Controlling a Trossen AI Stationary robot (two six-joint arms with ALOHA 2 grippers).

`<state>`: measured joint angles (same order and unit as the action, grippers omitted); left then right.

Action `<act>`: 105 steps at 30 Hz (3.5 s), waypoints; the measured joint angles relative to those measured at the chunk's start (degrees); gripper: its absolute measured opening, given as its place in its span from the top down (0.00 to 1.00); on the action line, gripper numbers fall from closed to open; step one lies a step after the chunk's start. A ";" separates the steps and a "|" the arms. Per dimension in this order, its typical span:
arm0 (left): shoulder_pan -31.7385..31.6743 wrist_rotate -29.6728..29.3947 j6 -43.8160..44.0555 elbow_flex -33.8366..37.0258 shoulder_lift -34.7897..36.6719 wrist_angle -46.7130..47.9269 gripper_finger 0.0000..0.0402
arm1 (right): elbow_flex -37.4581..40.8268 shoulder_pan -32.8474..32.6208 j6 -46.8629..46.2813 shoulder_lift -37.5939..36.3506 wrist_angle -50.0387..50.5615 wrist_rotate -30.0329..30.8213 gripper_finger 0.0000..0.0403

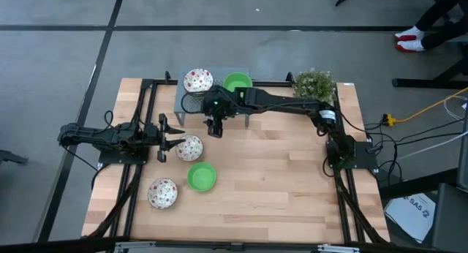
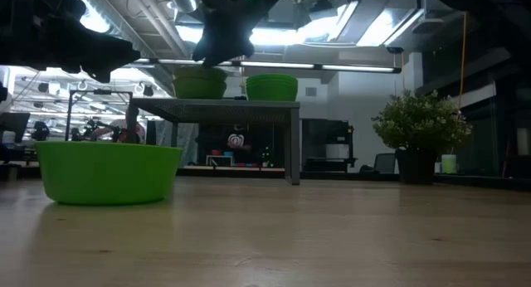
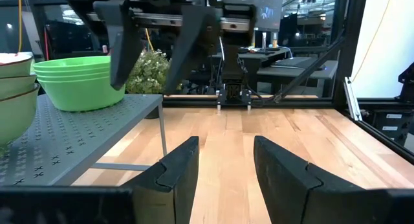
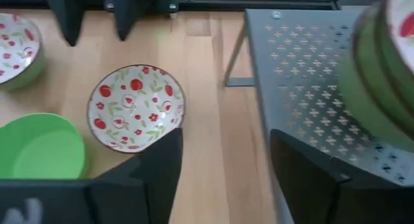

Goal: Pick & Place Mini bowls
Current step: Stack the green bowl on the green bowl on the shelf

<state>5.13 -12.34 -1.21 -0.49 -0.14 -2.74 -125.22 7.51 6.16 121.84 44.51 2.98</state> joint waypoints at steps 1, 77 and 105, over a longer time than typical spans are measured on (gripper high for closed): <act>0.02 0.00 0.00 0.00 0.01 0.00 0.64 | 0.00 -0.31 -0.01 0.00 0.00 -0.02 0.42; -0.01 0.00 0.00 0.02 0.00 -0.01 0.64 | -1.10 -23.08 -5.80 15.80 -7.15 -2.81 0.98; 0.00 0.00 0.00 0.00 0.02 0.00 0.64 | -9.80 -16.70 4.93 1.81 0.37 3.35 0.99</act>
<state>5.13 -12.34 -1.21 -0.49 -0.13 -2.74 -135.02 -9.19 11.09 123.65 44.88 6.33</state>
